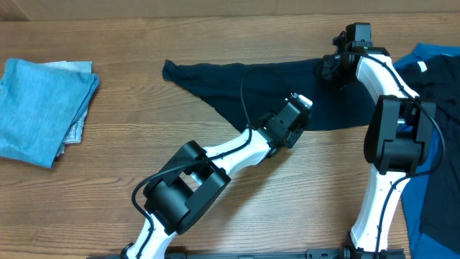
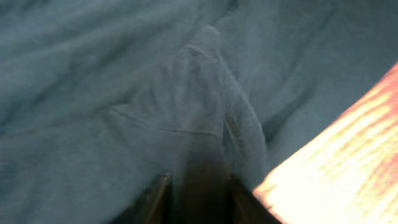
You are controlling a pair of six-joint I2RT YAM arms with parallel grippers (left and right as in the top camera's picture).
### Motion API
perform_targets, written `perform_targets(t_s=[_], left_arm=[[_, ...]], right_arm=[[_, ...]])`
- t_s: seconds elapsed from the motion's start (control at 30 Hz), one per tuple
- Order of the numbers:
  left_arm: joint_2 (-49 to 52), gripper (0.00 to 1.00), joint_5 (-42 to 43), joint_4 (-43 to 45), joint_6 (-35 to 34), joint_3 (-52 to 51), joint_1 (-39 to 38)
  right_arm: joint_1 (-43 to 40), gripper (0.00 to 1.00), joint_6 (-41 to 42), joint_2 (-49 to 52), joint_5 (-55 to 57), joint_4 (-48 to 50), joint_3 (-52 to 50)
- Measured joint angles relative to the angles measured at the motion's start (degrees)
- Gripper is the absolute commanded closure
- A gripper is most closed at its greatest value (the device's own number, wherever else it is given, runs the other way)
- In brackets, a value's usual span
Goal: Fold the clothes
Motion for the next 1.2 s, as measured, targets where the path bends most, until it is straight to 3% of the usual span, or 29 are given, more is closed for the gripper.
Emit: perform_targets(t_s=[0.2,0.4,0.63,0.87,1.1,1.2], left_arm=[[-0.2,0.96,-2.3,-1.4,0.7,0.0,0.0],[-10.0,0.93,-5.8,-18.2,0.3,0.3,0.0],[-15.9,0.93,-6.2,-37.8,-6.1,0.6,0.0],[-15.9,0.87,7.3,-50.9,-8.2,0.6,0.0],[-15.9,0.96,21.3,-62.0,-8.5,0.7,0.0],[-15.9,0.65,21.9,-67.2,-8.4,0.7,0.0]], right_arm=[[0.0,0.79,0.0,0.0,0.0,0.0,0.0],[0.0,0.79,0.0,0.0,0.0,0.0,0.0],[0.2,0.79,0.0,0.0,0.8,0.0,0.0],[0.2,0.79,0.0,0.0,0.9,0.0,0.0],[0.3,0.78,0.0,0.8,1.8,4.0,0.1],[0.3,0.6,-0.1,2.0,2.0,8.3,0.5]])
